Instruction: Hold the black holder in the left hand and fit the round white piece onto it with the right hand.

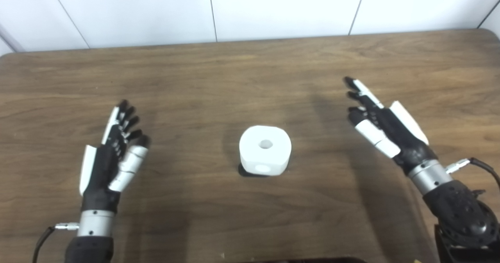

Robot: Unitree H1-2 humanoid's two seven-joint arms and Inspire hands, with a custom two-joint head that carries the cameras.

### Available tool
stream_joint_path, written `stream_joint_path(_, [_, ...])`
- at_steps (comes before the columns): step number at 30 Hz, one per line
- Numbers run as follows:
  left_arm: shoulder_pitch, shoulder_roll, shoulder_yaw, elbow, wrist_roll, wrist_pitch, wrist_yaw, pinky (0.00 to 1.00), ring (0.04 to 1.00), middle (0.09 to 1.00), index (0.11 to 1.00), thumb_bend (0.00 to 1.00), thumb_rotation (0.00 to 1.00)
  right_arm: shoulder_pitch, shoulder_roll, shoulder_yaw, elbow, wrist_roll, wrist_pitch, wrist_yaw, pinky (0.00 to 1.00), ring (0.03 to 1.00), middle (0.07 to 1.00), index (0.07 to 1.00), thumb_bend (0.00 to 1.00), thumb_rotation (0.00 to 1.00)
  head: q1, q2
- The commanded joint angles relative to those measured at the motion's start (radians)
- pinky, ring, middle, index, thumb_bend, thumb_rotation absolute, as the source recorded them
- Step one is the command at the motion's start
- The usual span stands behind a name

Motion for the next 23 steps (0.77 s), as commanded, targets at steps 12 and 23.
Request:
stream_joint_path(12, [0.009, -0.036, 0.007, 0.006, -0.086, -0.029, 0.096, 1.00, 0.950, 0.947, 0.957, 0.47, 0.88, 0.037, 0.060, -0.051, 0.061, 0.158, -0.098, -0.129, 0.98, 1.000, 1.000, 0.992, 0.58, 1.00, -0.023, -0.006])
stream_joint_path(23, [0.013, -0.022, 0.008, 0.008, -0.156, -0.018, 0.112, 0.98, 0.930, 0.930, 0.927, 0.44, 0.86, 0.069, 0.092, -0.063, 0.098, 0.283, -0.161, -0.162, 1.00, 1.000, 1.000, 0.989, 0.65, 1.00, -0.028, -0.007])
